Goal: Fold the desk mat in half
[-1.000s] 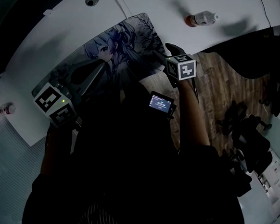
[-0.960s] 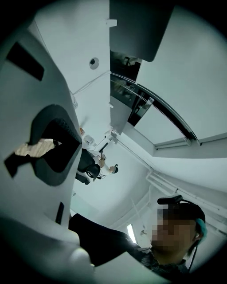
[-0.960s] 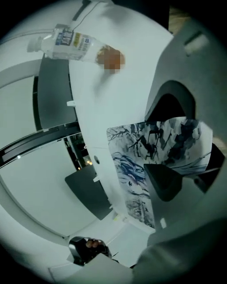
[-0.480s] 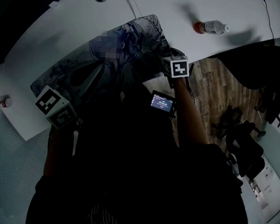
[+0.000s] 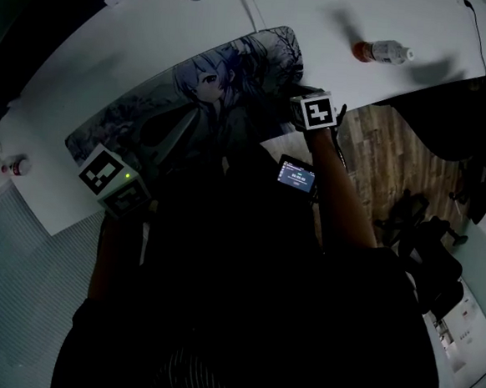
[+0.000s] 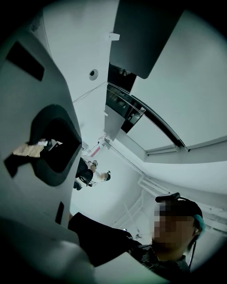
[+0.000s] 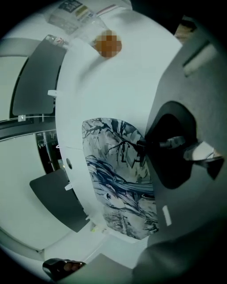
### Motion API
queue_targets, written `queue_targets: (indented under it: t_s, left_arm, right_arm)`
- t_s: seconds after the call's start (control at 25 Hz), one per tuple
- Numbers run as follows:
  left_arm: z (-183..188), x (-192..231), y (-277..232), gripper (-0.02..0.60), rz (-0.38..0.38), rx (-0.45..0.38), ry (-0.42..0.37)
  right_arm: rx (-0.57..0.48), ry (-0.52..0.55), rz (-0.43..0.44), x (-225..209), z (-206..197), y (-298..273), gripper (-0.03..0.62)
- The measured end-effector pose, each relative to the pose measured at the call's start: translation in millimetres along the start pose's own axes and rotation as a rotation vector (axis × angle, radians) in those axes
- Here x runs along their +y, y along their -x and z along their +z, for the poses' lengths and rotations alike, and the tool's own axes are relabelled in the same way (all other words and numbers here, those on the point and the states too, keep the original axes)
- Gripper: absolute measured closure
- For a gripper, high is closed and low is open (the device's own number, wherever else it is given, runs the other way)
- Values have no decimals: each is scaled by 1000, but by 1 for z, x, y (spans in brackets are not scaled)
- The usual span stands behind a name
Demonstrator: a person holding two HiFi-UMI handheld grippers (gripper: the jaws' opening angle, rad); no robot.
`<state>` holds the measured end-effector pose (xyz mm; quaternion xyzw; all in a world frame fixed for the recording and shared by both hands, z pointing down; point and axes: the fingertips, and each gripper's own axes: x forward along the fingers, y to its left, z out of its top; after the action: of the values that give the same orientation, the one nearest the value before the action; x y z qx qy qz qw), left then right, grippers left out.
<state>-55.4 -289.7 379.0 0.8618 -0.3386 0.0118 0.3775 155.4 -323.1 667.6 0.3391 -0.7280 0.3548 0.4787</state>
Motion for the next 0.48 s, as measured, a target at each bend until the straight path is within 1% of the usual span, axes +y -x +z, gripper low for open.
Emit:
queue_targets:
  t_s: [0.08,0.16,0.32,0.48]
  left_arm:
    - [2,-3,1,574,7,-5,-7]
    - [3,-7,3,574,11,-14,-11]
    - [0,-12,6,574,26,-15,-23]
    - [8,-24,7,574,44,-35,-36]
  right_arm:
    - [-30,-32,26,3,3,7,567]
    - [-69,-47,51,4,6,19,571]
    - [-159,-26,146,18,19,43,571]
    - [-201,-1,201,29,25,59,572]
